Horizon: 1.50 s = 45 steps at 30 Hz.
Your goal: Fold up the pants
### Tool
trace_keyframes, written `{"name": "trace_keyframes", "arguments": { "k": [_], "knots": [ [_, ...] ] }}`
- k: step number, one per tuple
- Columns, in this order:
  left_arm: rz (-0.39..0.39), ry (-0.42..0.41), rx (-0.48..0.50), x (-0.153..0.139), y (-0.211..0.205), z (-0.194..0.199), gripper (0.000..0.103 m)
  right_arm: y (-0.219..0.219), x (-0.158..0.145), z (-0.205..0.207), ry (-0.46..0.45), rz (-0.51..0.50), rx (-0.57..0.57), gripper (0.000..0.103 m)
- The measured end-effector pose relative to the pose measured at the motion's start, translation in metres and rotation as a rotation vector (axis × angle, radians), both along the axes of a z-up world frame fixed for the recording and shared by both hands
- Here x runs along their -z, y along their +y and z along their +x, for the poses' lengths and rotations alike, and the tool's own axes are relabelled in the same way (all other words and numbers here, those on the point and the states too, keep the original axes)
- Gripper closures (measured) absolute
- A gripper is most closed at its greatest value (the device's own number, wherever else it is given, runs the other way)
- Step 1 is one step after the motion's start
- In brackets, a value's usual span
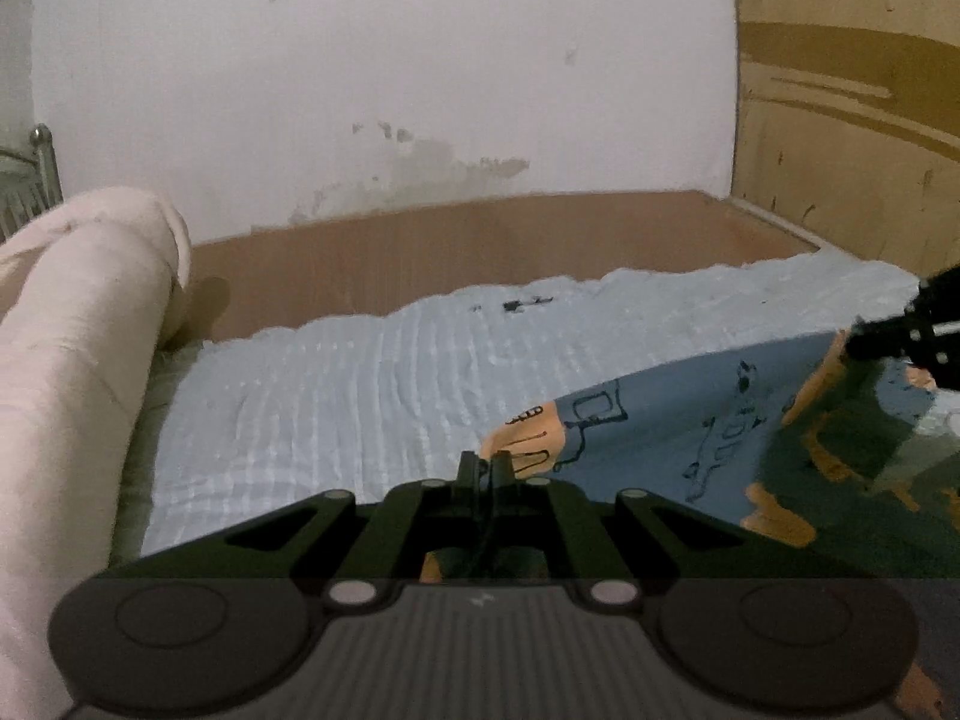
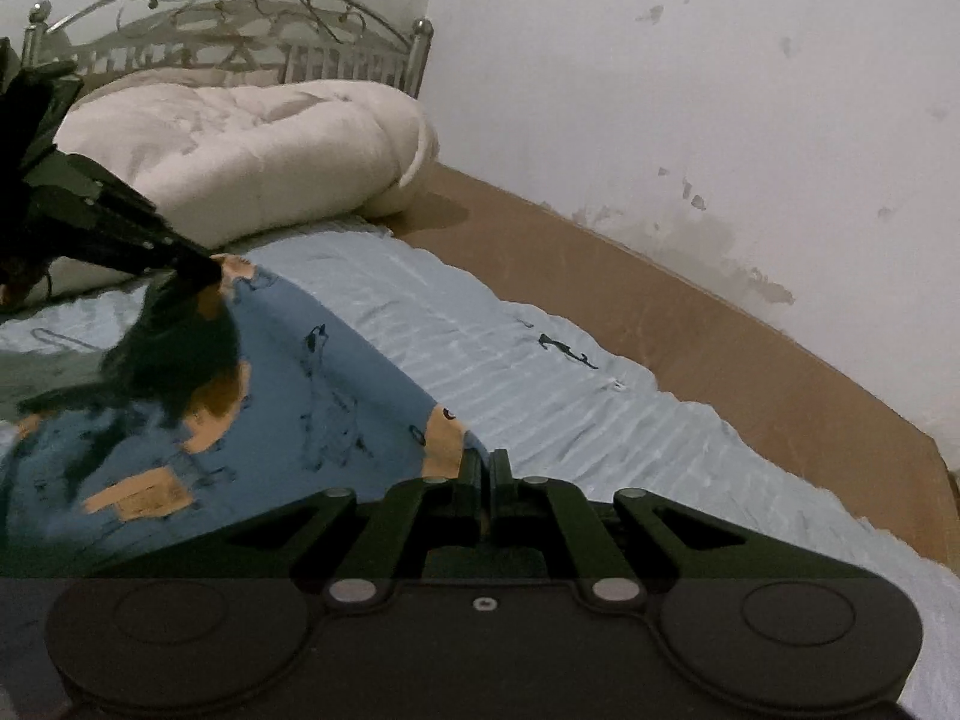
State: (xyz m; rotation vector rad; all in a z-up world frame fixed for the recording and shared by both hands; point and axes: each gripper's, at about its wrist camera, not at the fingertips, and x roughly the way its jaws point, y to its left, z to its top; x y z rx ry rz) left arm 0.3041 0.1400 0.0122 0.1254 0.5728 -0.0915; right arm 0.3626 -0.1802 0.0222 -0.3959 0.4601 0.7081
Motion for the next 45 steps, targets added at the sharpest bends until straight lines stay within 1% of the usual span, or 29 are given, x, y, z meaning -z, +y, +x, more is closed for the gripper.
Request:
{"name": "trace_keyframes", "arguments": {
  "k": [4, 6, 7, 10, 14, 19, 21, 25, 30, 34, 36, 38, 41, 45],
  "knots": [
    [0.028, -0.055, 0.028, 0.002, -0.014, -0.040, 0.100, -0.016, 0.007, -0.052, -0.002, 0.040, 0.040, 0.103],
    [0.043, -0.062, 0.040, 0.006, -0.023, -0.059, 0.100, -0.021, 0.014, -0.076, -0.007, 0.047, 0.063, 0.103],
    [0.064, -0.067, 0.052, 0.008, -0.026, -0.068, 0.100, -0.022, 0.018, -0.087, -0.007, 0.046, 0.074, 0.103],
    [0.082, -0.050, 0.057, 0.020, -0.036, -0.091, 0.100, -0.023, 0.033, -0.120, -0.001, 0.038, 0.100, 0.103],
    [0.107, -0.024, 0.052, 0.041, -0.044, -0.117, 0.100, -0.023, 0.049, -0.148, -0.002, 0.035, 0.134, 0.103],
    [0.160, -0.009, 0.047, 0.065, -0.055, -0.133, 0.100, -0.021, 0.066, -0.164, 0.004, 0.026, 0.162, 0.103],
    [0.167, -0.002, 0.043, 0.070, -0.057, -0.136, 0.100, -0.021, 0.071, -0.168, -0.001, 0.015, 0.165, 0.103],
    [0.182, -0.020, 0.044, 0.068, -0.056, -0.143, 0.100, -0.022, 0.068, -0.175, -0.014, 0.009, 0.156, 0.103],
    [0.217, -0.047, 0.100, 0.062, -0.053, -0.153, 0.100, -0.025, 0.055, -0.191, -0.068, -0.006, 0.108, 0.103],
    [0.242, -0.049, 0.156, 0.067, -0.050, -0.168, 0.100, -0.028, 0.054, -0.211, -0.064, -0.034, 0.072, 0.103],
    [0.252, -0.033, 0.174, 0.074, -0.050, -0.175, 0.100, -0.028, 0.058, -0.219, -0.053, -0.055, 0.062, 0.103],
    [0.256, -0.013, 0.180, 0.081, -0.052, -0.179, 0.100, -0.026, 0.066, -0.224, -0.042, -0.078, 0.062, 0.103],
    [0.254, 0.004, 0.179, 0.090, -0.054, -0.181, 0.100, -0.026, 0.075, -0.223, -0.007, -0.073, 0.079, 0.103],
    [0.240, 0.027, 0.182, 0.092, -0.053, -0.183, 0.099, -0.024, 0.084, -0.221, 0.014, -0.075, 0.098, 0.103]
  ]
}}
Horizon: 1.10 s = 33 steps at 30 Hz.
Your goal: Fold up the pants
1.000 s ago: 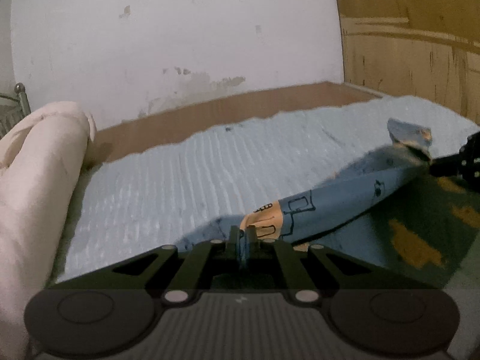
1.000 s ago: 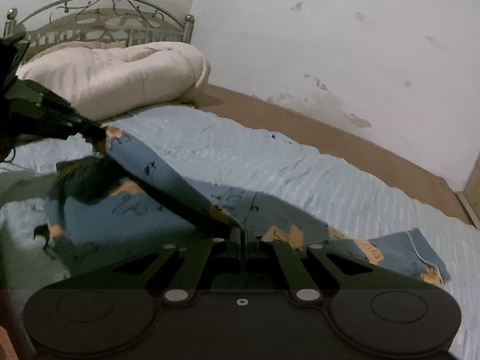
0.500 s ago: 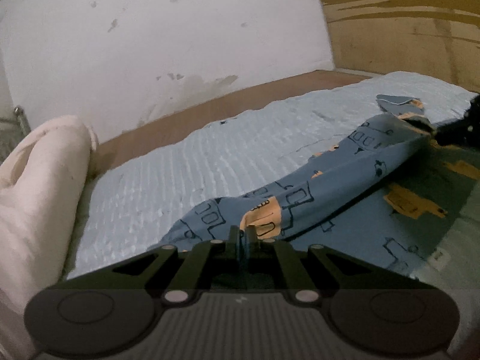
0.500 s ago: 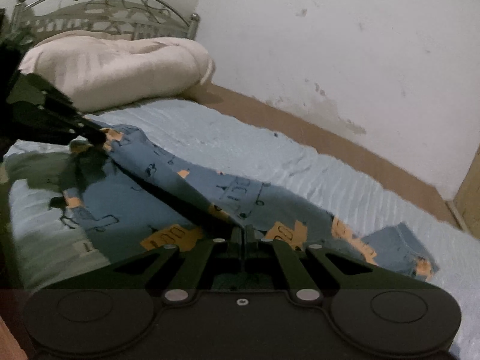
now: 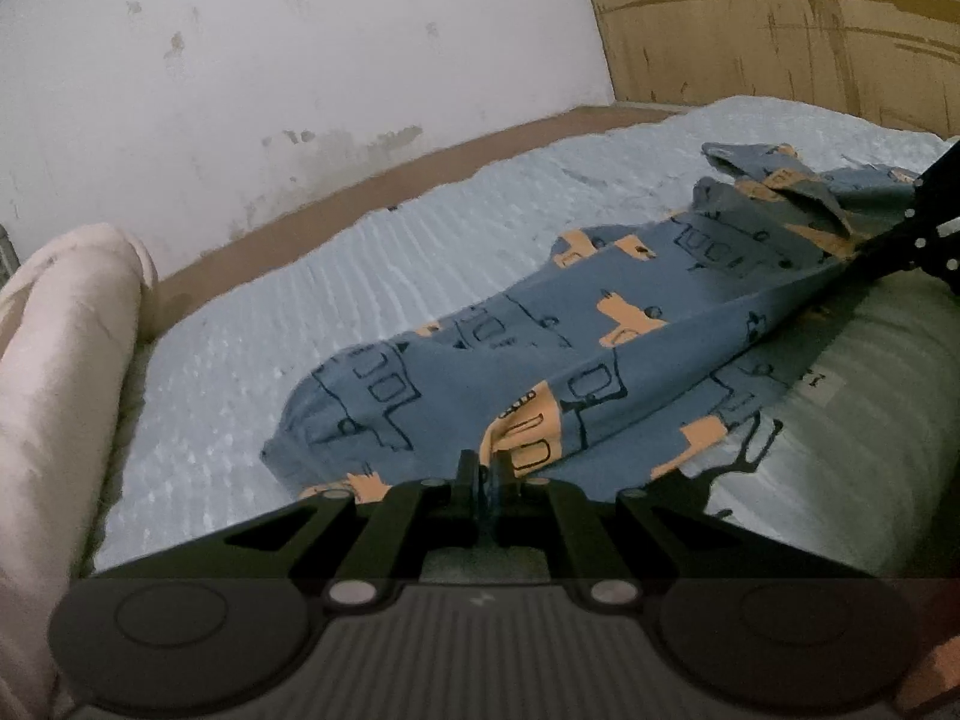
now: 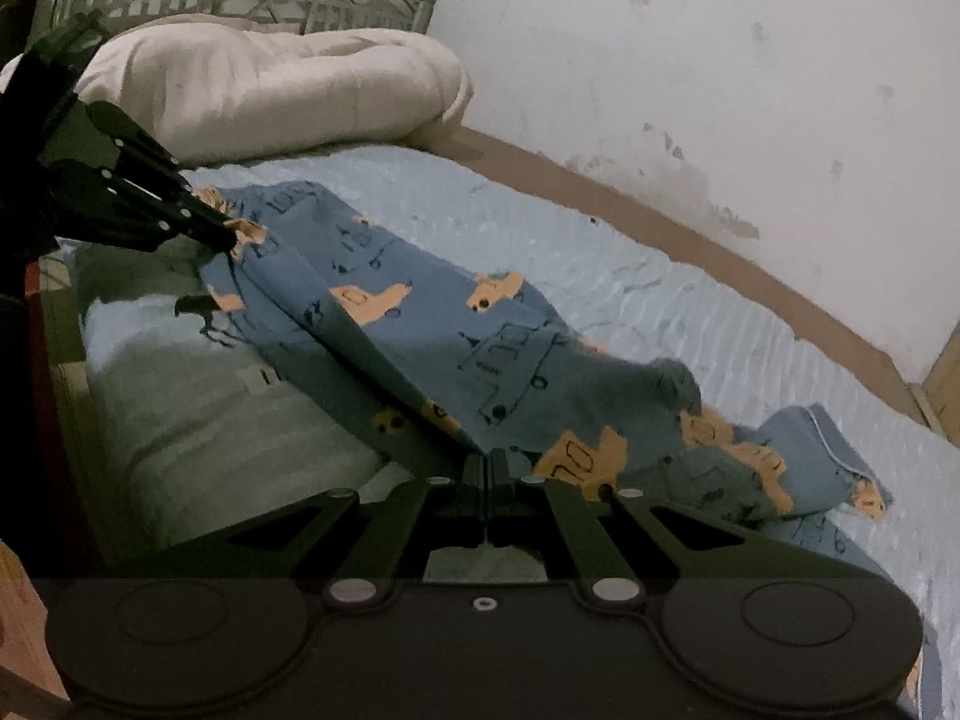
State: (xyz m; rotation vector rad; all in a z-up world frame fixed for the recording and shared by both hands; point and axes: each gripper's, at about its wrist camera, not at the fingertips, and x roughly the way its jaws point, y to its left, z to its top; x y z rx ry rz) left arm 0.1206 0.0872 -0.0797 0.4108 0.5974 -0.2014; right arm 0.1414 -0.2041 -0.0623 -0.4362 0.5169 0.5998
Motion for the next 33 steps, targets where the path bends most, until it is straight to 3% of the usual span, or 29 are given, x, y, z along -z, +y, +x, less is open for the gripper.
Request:
{"name": "trace_keyframes", "arguments": {
  "k": [2, 4, 5, 6, 8, 10, 12, 17, 23, 27, 31, 33],
  "knots": [
    [-0.007, 0.007, 0.002, 0.001, 0.000, -0.001, 0.096, 0.000, 0.002, 0.001, 0.008, 0.005, 0.016, 0.102],
    [-0.026, 0.022, -0.002, -0.001, 0.000, -0.001, 0.087, -0.002, 0.003, 0.001, 0.011, 0.019, 0.030, 0.086],
    [-0.043, 0.032, -0.005, -0.002, 0.000, -0.003, 0.074, -0.004, 0.003, 0.000, 0.014, 0.030, 0.034, 0.084],
    [-0.059, 0.036, -0.010, -0.004, -0.001, -0.004, 0.054, -0.006, 0.002, 0.000, 0.016, 0.042, 0.038, 0.076],
    [-0.102, 0.031, -0.030, -0.008, -0.003, -0.008, 0.034, -0.012, 0.000, 0.000, 0.020, 0.068, 0.049, 0.063],
    [-0.159, 0.027, -0.041, -0.013, -0.008, -0.013, 0.025, -0.022, -0.004, -0.001, 0.027, 0.111, 0.075, 0.040],
    [-0.204, 0.019, -0.059, -0.017, -0.019, -0.015, 0.009, -0.036, -0.008, -0.001, 0.034, 0.171, 0.115, 0.024],
    [-0.308, 0.014, -0.043, -0.021, -0.069, -0.002, 0.000, -0.095, -0.022, 0.005, 0.019, 0.291, 0.283, 0.001],
    [-0.463, 0.027, 0.048, -0.015, -0.156, 0.035, 0.000, -0.194, -0.031, 0.045, 0.026, 0.274, 0.536, 0.001],
    [-0.462, 0.040, 0.136, -0.011, -0.207, 0.057, 0.000, -0.248, -0.023, 0.090, 0.138, 0.237, 0.632, 0.002],
    [-0.441, 0.057, 0.139, -0.005, -0.234, 0.075, 0.000, -0.286, -0.007, 0.122, 0.278, 0.303, 0.662, 0.016],
    [-0.437, 0.068, 0.130, -0.002, -0.241, 0.080, 0.000, -0.290, 0.001, 0.134, 0.336, 0.297, 0.641, 0.032]
  ]
}}
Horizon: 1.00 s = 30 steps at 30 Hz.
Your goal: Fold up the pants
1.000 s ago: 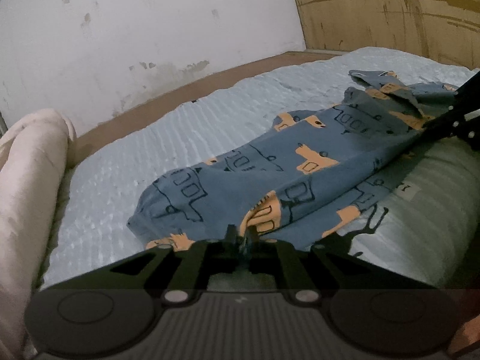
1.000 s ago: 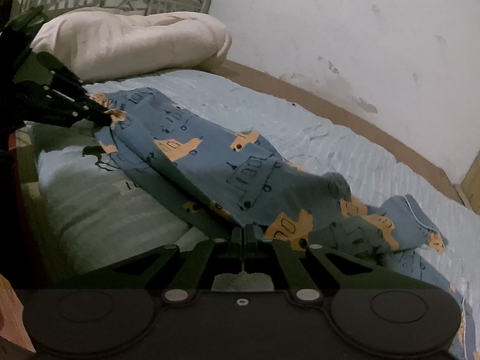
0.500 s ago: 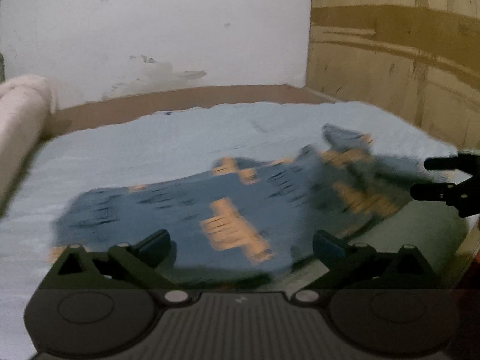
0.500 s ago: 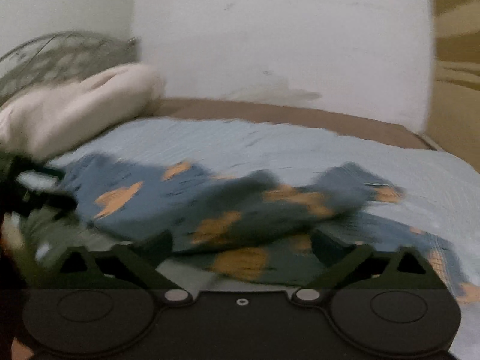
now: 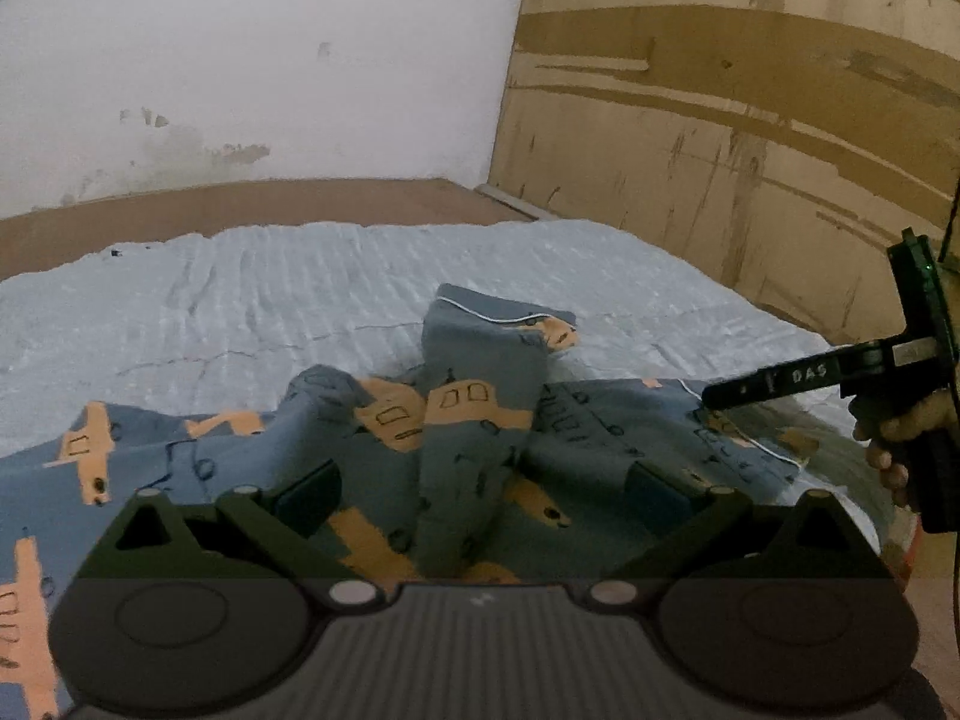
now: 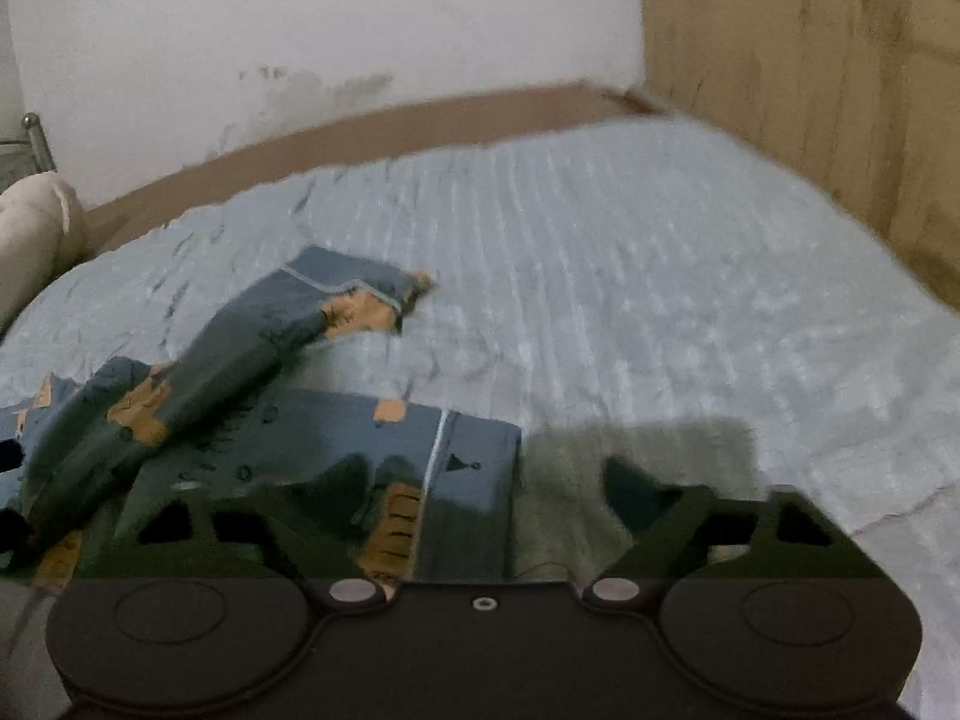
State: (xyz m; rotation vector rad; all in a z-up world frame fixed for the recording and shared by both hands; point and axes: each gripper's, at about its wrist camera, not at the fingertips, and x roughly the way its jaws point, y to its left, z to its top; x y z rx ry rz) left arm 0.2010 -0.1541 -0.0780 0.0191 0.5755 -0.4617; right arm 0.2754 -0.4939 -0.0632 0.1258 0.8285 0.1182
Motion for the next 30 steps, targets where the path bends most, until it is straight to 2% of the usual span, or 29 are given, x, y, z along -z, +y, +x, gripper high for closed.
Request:
{"name": "trace_keyframes", "arguments": {
  "k": [2, 4, 7, 14, 16, 18, 19, 20, 22, 26, 28, 30],
  "knots": [
    [-0.015, 0.011, 0.000, 0.002, -0.003, 0.002, 0.000, -0.001, 0.007, 0.007, 0.036, 0.029, -0.025, 0.044],
    [-0.032, 0.027, -0.004, 0.002, -0.004, 0.005, 0.000, 0.000, 0.007, 0.007, 0.036, 0.044, -0.036, 0.067],
    [-0.044, 0.042, -0.005, 0.003, -0.004, 0.008, 0.000, 0.004, -0.001, 0.010, 0.011, 0.014, -0.057, 0.089],
    [-0.068, 0.060, -0.013, 0.000, 0.003, 0.008, 0.000, 0.019, -0.018, 0.021, -0.057, -0.165, -0.105, 0.094],
    [-0.063, 0.065, -0.018, 0.001, 0.004, 0.009, 0.000, 0.022, -0.010, 0.027, -0.033, -0.194, -0.127, 0.092],
    [-0.055, 0.071, -0.022, 0.001, 0.003, 0.011, 0.000, 0.023, -0.004, 0.031, -0.015, -0.214, -0.136, 0.083],
    [-0.055, 0.074, -0.023, 0.002, 0.004, 0.011, 0.000, 0.022, -0.004, 0.033, -0.014, -0.210, -0.130, 0.074],
    [-0.058, 0.078, -0.023, 0.002, 0.005, 0.012, 0.000, 0.020, -0.005, 0.035, -0.014, -0.205, -0.117, 0.070],
    [-0.068, 0.084, -0.022, 0.001, 0.007, 0.013, 0.000, 0.018, -0.011, 0.039, -0.030, -0.202, -0.093, 0.052],
    [-0.095, 0.103, -0.023, 0.001, 0.011, 0.016, 0.001, 0.030, -0.030, 0.058, -0.076, -0.167, -0.103, 0.035],
    [-0.110, 0.116, -0.016, 0.001, 0.013, 0.017, 0.005, 0.046, -0.038, 0.074, -0.089, -0.137, -0.130, 0.026],
    [-0.108, 0.123, -0.010, 0.001, 0.013, 0.017, 0.011, 0.068, -0.041, 0.091, -0.088, -0.112, -0.165, 0.023]
  ]
}}
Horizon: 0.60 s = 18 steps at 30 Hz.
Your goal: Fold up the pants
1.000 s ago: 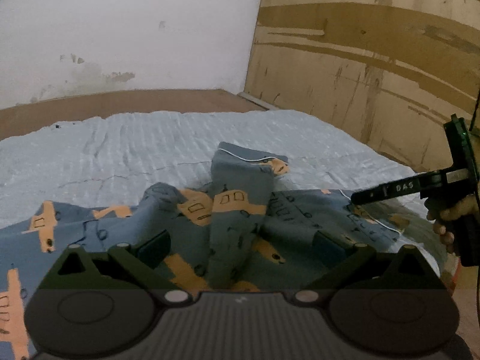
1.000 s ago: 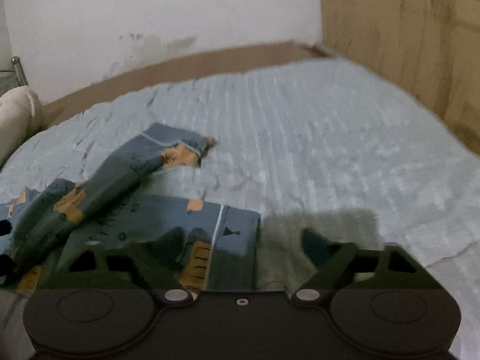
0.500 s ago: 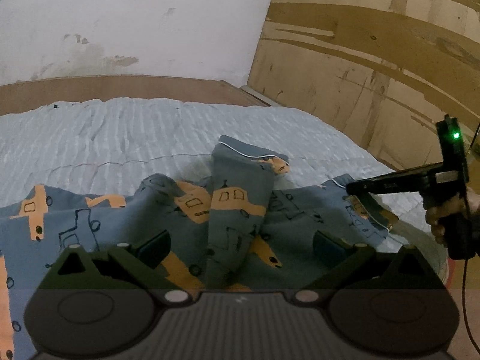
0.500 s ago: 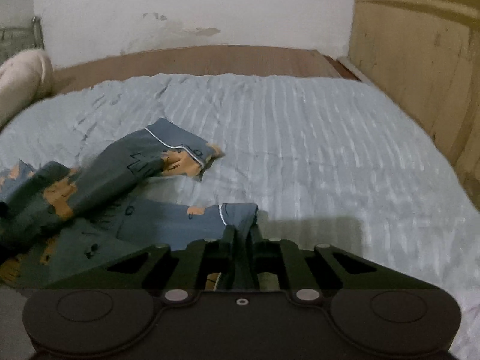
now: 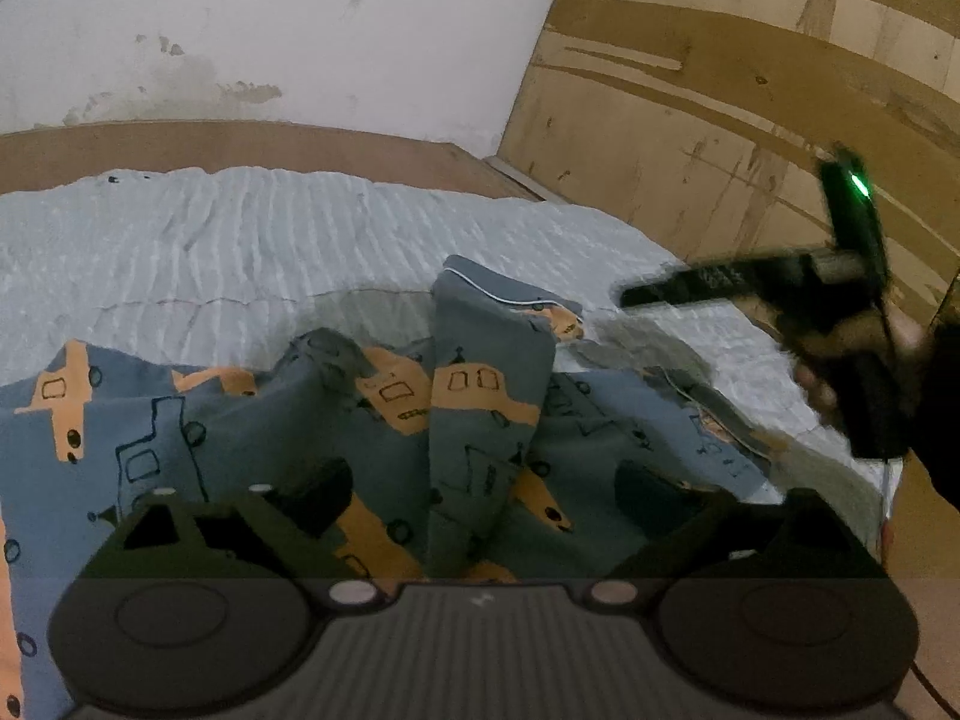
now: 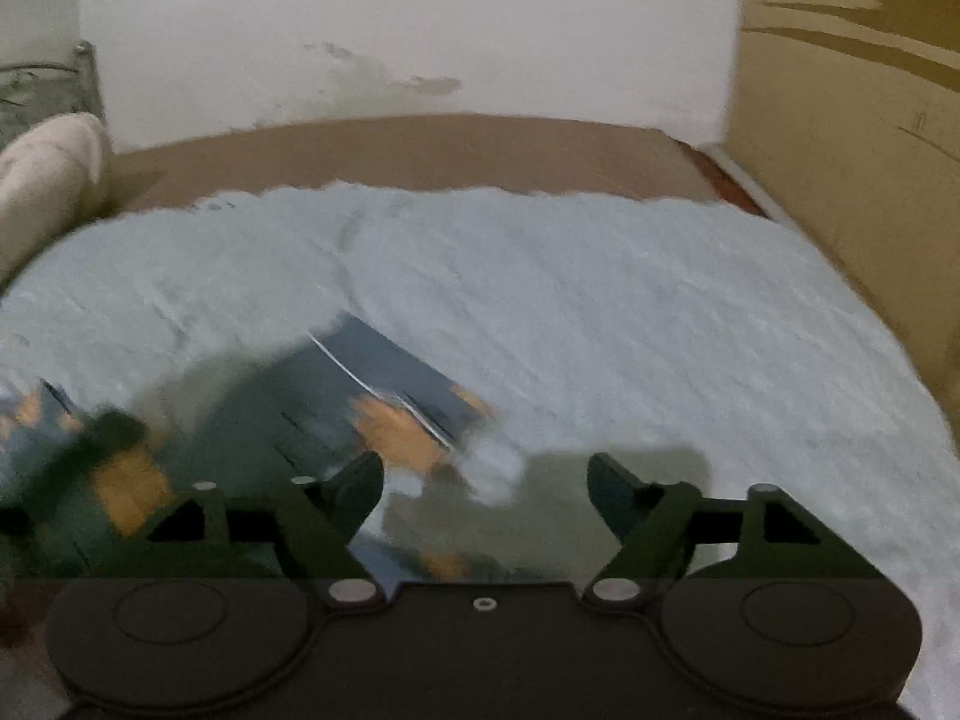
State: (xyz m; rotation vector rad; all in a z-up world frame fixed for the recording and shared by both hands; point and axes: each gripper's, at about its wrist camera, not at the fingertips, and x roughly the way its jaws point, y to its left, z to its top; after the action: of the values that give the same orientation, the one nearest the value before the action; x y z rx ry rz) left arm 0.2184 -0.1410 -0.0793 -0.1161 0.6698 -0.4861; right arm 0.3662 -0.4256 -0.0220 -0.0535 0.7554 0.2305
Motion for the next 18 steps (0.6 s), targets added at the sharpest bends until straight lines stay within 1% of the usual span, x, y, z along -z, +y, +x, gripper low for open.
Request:
{"name": "trace_keyframes", "arguments": {
  "k": [1, 3, 5, 8, 9, 11, 12, 16, 17, 18],
  "knots": [
    [0.004, 0.003, 0.005, 0.000, 0.000, 0.000, 0.013, 0.012, -0.001, 0.008, 0.008, 0.005, -0.016, 0.021],
    [0.007, 0.015, 0.012, 0.001, 0.000, 0.002, 0.022, 0.036, 0.000, 0.024, 0.030, 0.020, -0.046, 0.020],
    [0.000, 0.036, 0.011, 0.002, 0.001, 0.005, 0.026, 0.059, 0.003, 0.040, 0.052, 0.033, -0.067, 0.020],
    [-0.014, 0.072, 0.003, 0.003, 0.003, 0.010, 0.036, 0.089, 0.005, 0.062, 0.091, 0.022, -0.066, 0.021],
    [-0.017, 0.087, 0.002, 0.004, 0.003, 0.012, 0.037, 0.097, 0.006, 0.069, 0.105, 0.019, -0.061, 0.023],
    [-0.021, 0.112, 0.005, 0.006, 0.003, 0.014, 0.040, 0.109, 0.009, 0.081, 0.138, 0.021, -0.042, 0.026],
    [-0.019, 0.117, 0.006, 0.006, 0.003, 0.014, 0.043, 0.114, 0.011, 0.085, 0.155, 0.017, -0.034, 0.028],
    [-0.016, 0.115, 0.000, 0.006, 0.004, 0.013, 0.052, 0.130, 0.020, 0.090, 0.204, -0.046, -0.013, 0.040],
    [-0.018, 0.117, -0.002, 0.006, 0.004, 0.013, 0.059, 0.131, 0.023, 0.089, 0.213, -0.051, -0.009, 0.043],
    [-0.019, 0.120, -0.003, 0.006, 0.004, 0.013, 0.067, 0.131, 0.026, 0.089, 0.220, -0.056, -0.005, 0.049]
  ]
}}
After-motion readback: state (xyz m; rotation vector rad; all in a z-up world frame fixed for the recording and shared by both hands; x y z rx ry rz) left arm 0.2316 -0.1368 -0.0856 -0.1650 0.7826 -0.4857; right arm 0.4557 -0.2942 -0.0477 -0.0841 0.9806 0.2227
